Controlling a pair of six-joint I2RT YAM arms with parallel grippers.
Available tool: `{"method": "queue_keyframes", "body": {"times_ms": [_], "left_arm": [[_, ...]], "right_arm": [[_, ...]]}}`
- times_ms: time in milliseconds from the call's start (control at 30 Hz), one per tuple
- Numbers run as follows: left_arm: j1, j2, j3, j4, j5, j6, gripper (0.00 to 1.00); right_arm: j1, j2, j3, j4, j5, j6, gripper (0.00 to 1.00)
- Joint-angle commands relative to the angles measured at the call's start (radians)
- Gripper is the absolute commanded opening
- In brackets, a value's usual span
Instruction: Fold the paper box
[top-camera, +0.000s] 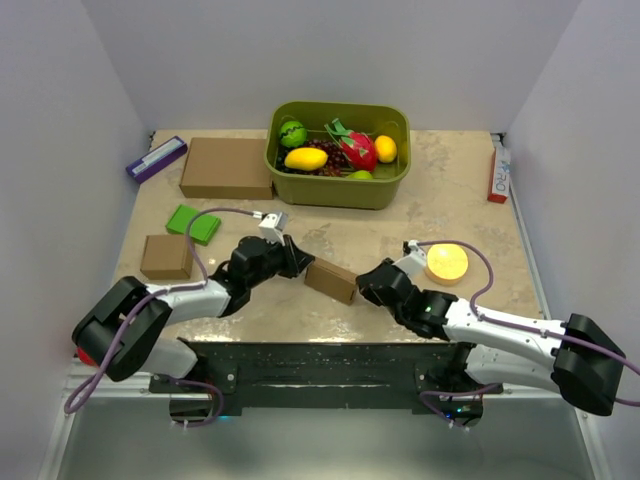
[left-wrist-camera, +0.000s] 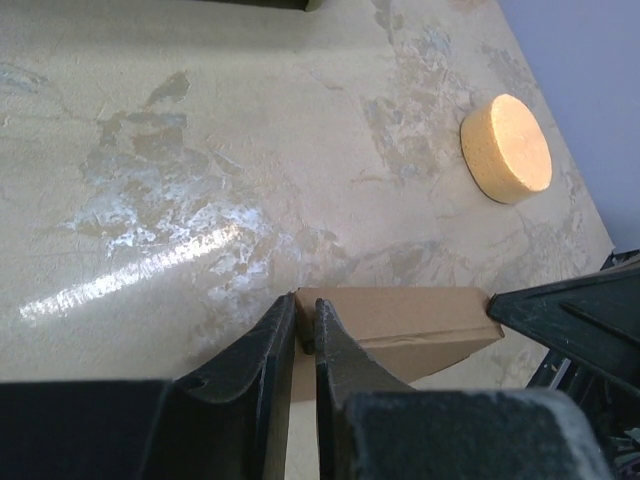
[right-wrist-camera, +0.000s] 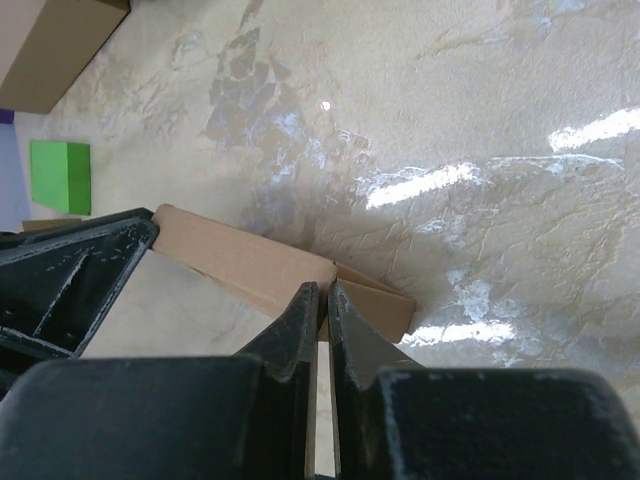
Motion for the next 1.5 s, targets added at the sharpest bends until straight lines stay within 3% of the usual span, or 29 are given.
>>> {"method": "queue_keyframes", "body": {"times_ms": [0, 300, 467, 533, 567, 667, 767, 800, 867, 967, 1200, 1233, 1333, 1467], "left_arm": [[-0.013, -0.031, -0.102, -0.137, 0.048, 0.067, 0.01], [-0.016, -0.224, -0.188, -0.238, -0.001, 0.065, 0.07], [-0.044, -0.322, -0.238, -0.281, -0.004, 0.044, 0.16], [-0.050, -0.376, -0.250, -0.319, -0.018, 0.036, 0.27], [-0.052, -0.393, -0.250, -0.336, -0.022, 0.033, 0.33], [-0.052, -0.469, -0.230, -0.412, -0.045, 0.028, 0.66], [-0.052, -0.538, -0.186, -0.491, -0.074, 0.033, 0.82], [-0.052, -0.552, -0.173, -0.523, -0.085, 0.034, 0.85], [-0.042, -0.571, -0.127, -0.542, -0.105, 0.056, 0.94], [0.023, -0.520, -0.049, -0.553, -0.093, 0.103, 0.96], [0.357, -0.416, 0.144, -0.593, 0.022, 0.122, 0.97], [0.381, -0.420, 0.164, -0.606, 0.037, 0.146, 0.98], [0.412, -0.463, 0.253, -0.682, 0.028, 0.244, 0.98], [0.412, -0.548, 0.284, -0.732, -0.018, 0.307, 1.00]], "right_arm": [[0.005, 0.016, 0.023, -0.002, 0.039, -0.097, 0.00], [0.038, 0.010, 0.078, -0.011, -0.073, -0.196, 0.03], [0.044, -0.045, 0.091, -0.032, -0.119, -0.237, 0.27], [0.044, -0.084, 0.092, -0.042, -0.129, -0.254, 0.36], [0.044, -0.095, 0.094, -0.046, -0.139, -0.271, 0.47], [0.044, -0.131, 0.113, -0.068, -0.153, -0.311, 0.65], [0.044, -0.153, 0.132, -0.085, -0.169, -0.332, 0.75], [0.044, -0.158, 0.138, -0.085, -0.155, -0.344, 0.84], [0.026, -0.153, 0.149, -0.095, -0.144, -0.381, 0.93], [-0.131, -0.110, 0.158, -0.068, -0.263, -0.467, 0.97], [-0.522, -0.053, 0.172, 0.020, -0.472, -0.697, 0.99], [-0.627, -0.056, 0.172, 0.021, -0.501, -0.710, 0.99], [-0.756, -0.123, 0.176, 0.006, -0.537, -0.780, 0.99], [-0.806, -0.217, 0.178, -0.036, -0.453, -0.883, 0.99]]}}
